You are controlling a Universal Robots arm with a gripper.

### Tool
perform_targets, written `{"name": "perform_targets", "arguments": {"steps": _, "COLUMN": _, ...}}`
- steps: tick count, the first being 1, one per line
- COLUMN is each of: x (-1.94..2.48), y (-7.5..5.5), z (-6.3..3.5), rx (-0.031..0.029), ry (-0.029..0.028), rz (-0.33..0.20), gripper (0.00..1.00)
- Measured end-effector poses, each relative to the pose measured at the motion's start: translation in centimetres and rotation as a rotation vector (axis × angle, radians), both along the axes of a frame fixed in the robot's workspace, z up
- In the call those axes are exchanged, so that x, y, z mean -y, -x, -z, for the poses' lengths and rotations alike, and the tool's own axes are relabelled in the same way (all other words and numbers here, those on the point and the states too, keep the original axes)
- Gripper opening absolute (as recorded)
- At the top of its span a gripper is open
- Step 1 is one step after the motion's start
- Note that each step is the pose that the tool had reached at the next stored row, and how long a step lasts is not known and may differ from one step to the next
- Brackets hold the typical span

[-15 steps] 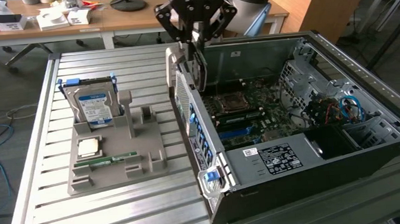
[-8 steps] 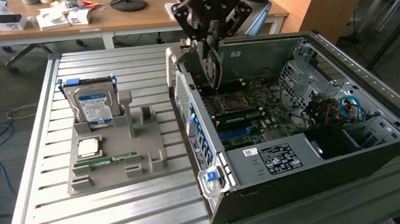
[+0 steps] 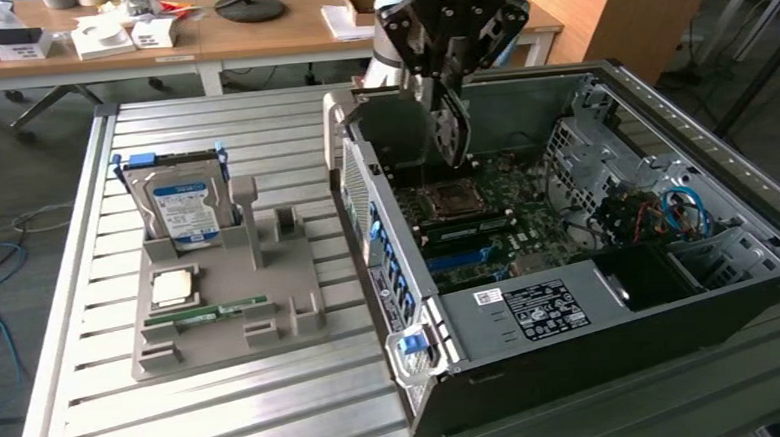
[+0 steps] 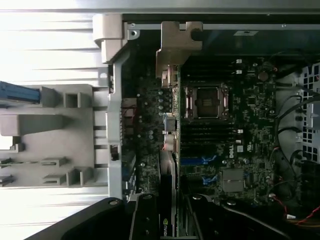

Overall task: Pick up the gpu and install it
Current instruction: 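Pick up the gpu and move the gpu toward the slot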

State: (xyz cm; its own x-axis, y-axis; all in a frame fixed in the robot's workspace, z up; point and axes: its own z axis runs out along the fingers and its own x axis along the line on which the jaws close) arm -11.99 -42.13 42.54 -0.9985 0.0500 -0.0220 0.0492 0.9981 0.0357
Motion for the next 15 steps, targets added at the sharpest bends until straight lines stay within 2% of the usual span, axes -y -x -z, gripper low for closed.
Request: {"name": "perform_targets", "arguments": {"steps": 15, "x": 0.0, "y": -6.8, "z": 0.0, "rx": 0.0, "ry": -0.0019, "rz": -0.001, "gripper": 0.26}}
